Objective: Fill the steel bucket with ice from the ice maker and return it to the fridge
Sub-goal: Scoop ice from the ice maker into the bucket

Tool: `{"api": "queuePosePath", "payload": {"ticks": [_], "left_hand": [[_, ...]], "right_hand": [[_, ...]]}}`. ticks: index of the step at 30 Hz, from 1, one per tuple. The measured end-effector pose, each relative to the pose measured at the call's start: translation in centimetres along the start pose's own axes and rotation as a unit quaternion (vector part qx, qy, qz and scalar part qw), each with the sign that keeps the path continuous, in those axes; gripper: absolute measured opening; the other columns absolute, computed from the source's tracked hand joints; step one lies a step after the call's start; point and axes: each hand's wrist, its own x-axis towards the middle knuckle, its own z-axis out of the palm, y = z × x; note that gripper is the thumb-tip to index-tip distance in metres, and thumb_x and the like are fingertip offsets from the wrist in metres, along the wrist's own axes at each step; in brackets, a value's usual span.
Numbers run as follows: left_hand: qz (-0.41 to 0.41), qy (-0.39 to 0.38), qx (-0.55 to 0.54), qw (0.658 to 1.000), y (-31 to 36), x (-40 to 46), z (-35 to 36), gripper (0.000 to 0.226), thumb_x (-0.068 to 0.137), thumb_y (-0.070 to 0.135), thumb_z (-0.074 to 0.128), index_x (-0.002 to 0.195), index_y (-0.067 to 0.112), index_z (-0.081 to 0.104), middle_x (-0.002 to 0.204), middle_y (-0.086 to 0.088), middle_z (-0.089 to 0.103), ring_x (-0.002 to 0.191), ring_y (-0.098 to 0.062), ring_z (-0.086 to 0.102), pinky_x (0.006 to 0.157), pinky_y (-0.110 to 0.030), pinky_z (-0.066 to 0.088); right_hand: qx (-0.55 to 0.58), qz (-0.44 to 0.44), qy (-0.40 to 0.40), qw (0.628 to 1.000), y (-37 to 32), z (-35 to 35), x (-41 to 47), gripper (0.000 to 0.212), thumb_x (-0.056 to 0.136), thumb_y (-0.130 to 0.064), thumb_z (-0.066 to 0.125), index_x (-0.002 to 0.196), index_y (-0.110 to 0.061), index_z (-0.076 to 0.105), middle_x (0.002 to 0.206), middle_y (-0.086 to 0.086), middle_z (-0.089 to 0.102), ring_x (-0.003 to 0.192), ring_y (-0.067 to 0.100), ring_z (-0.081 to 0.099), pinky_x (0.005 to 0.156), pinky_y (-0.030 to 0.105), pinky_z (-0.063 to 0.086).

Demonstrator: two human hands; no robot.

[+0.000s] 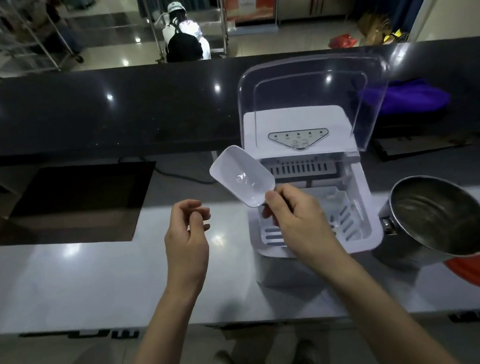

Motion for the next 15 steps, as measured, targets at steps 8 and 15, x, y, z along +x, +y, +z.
{"api": "queuePosePath", "payload": {"ticks": [8,15], "left_hand": [[-0.050,-0.023,0.030,0.998,-5.3,2.8,-6.1,0.020,0.106,0.015,0.045,0.108,0.028,0.060,0.100,0.009,0.070,0.098,-0.012,0.067,0.085,-0.036,0.057],[-0.092,-0.066,0.083,0.990,-9.8,3.6,-8.3,0.019,0.106,0.016,0.043,0.112,0.027,0.058,0.106,0.006,0.068,0.101,-0.011,0.065,0.086,-0.033,0.056]], "right_hand": [[0.068,0.028,-0.002,0.997,-1.5,8.5,-1.1,0.020,0.108,-0.026,0.053,0.097,-0.018,0.067,0.086,-0.003,0.072,0.072,0.006,0.063,0.070,0.028,0.056],[0.076,0.132,0.005,0.988,3.4,15.2,-1.0,0.019,0.109,-0.022,0.050,0.106,-0.013,0.067,0.089,0.004,0.073,0.078,0.009,0.072,0.083,0.035,0.062]]}}
